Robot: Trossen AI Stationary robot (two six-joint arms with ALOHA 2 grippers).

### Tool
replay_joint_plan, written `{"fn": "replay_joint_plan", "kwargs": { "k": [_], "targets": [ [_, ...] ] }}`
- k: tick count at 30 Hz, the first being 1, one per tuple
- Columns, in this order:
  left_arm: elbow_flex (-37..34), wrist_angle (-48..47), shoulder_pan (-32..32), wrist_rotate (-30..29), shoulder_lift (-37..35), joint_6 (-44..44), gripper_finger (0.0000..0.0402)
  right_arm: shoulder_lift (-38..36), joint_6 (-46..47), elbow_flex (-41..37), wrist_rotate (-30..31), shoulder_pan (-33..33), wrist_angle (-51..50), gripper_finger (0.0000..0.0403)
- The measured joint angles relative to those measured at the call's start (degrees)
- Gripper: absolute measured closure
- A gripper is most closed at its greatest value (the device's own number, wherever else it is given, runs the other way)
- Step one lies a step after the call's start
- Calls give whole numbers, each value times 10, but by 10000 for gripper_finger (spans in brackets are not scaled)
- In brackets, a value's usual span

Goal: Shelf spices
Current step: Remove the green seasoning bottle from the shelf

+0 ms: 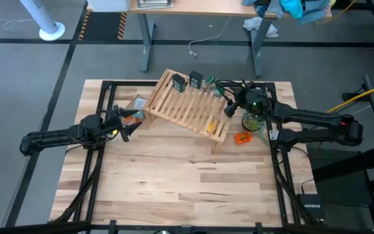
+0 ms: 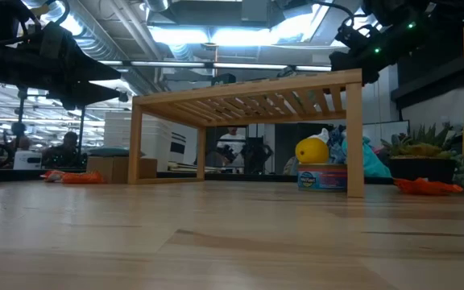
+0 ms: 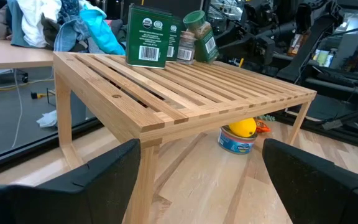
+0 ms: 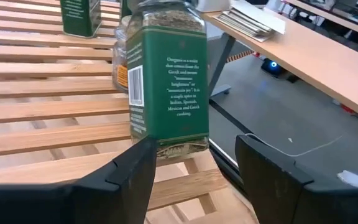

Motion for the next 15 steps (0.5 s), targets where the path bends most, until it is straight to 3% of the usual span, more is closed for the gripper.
{"fn": "replay_joint_plan", "kwargs": {
  "k": [15],
  "targets": [
    [0, 0, 0, 0, 0, -2, 71, 0, -1, 0, -32, 0, -2, 180]
  ]
}}
